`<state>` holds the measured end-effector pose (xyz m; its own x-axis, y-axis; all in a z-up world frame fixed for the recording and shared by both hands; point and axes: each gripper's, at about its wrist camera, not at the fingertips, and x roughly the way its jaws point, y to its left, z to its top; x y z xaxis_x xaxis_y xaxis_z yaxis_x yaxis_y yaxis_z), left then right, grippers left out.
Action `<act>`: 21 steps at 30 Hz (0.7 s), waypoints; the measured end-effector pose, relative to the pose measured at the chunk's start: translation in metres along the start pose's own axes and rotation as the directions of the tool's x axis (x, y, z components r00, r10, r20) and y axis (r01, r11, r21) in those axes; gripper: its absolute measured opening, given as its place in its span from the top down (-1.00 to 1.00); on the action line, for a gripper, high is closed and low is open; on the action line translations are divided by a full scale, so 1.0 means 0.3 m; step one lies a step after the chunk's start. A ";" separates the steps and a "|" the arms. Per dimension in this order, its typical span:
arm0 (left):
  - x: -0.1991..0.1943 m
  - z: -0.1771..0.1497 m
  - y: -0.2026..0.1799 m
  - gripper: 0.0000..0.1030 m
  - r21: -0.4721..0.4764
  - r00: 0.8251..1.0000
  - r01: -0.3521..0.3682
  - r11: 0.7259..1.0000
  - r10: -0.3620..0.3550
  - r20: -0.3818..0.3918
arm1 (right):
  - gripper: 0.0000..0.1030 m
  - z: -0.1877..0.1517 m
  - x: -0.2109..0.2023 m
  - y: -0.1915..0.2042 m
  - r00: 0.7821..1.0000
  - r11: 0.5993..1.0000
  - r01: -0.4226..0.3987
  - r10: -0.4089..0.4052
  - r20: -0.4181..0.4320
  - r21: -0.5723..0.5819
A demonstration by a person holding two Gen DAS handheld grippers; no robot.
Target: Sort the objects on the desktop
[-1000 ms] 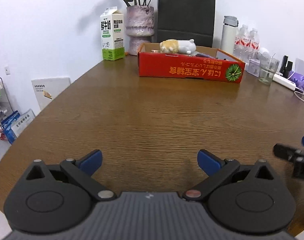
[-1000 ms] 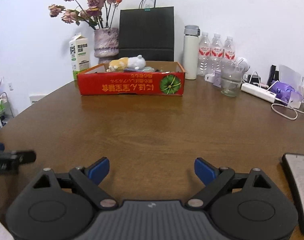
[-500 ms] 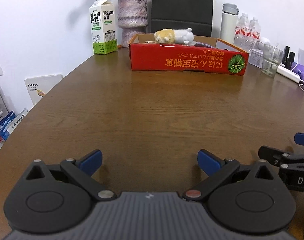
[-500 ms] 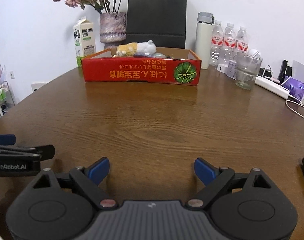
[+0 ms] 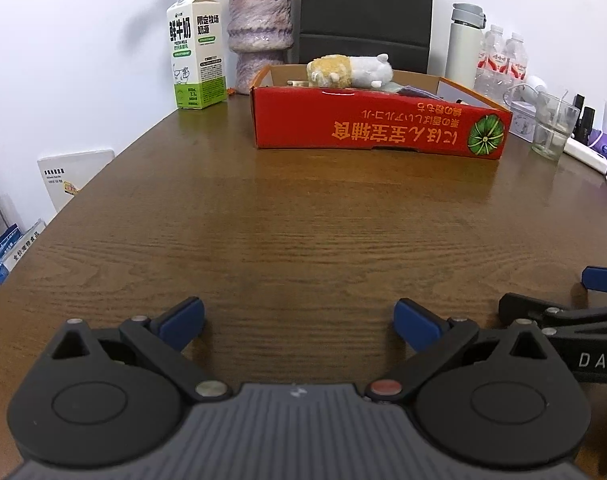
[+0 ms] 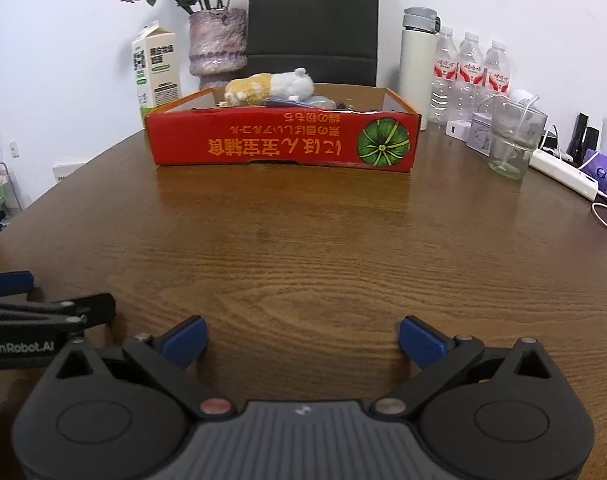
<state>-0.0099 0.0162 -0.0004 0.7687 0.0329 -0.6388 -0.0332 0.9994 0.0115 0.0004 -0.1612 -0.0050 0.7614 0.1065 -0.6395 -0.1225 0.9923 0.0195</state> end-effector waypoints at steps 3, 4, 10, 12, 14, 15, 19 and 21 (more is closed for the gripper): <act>0.011 0.009 -0.005 -1.00 0.000 1.000 0.003 1.000 -0.003 -0.002 | -1.00 0.009 0.012 -0.003 1.000 1.000 0.002 -0.002 0.000 0.003; 0.013 0.010 -0.006 -1.00 0.002 1.000 0.004 1.000 -0.004 -0.002 | -1.00 0.011 0.014 -0.002 1.000 1.000 0.003 -0.003 -0.001 0.001; 0.016 0.010 -0.007 -1.00 0.005 1.000 0.006 1.000 -0.006 -0.003 | -1.00 0.010 0.015 -0.002 1.000 1.000 0.001 -0.001 -0.002 0.002; 0.015 0.009 -0.008 -1.00 0.007 1.000 0.007 1.000 -0.006 -0.003 | -1.00 0.010 0.015 -0.001 1.000 1.000 0.000 0.000 -0.002 0.001; 0.015 0.009 -0.012 -1.00 0.006 1.000 0.004 1.000 -0.004 -0.003 | -1.00 0.011 0.016 -0.003 1.000 1.000 -0.002 0.002 -0.002 0.001; 0.015 0.009 -0.013 -1.00 0.005 1.000 0.003 1.000 -0.003 -0.004 | -1.00 0.011 0.016 -0.005 1.000 1.000 -0.003 0.003 -0.002 0.001; 0.017 0.010 -0.013 -1.00 0.004 1.000 0.003 1.000 -0.003 -0.004 | -1.00 0.012 0.017 -0.006 1.000 1.000 -0.003 0.003 -0.002 0.000; 0.017 0.010 -0.014 -1.00 0.004 1.000 0.003 1.000 -0.003 -0.004 | -1.00 0.011 0.016 -0.006 1.000 1.000 -0.003 0.003 -0.002 0.000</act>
<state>-0.0039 0.0123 -0.0014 0.7664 0.0302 -0.6416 -0.0285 0.9995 0.0131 0.0066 -0.1624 -0.0055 0.7598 0.1091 -0.6409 -0.1243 0.9920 0.0215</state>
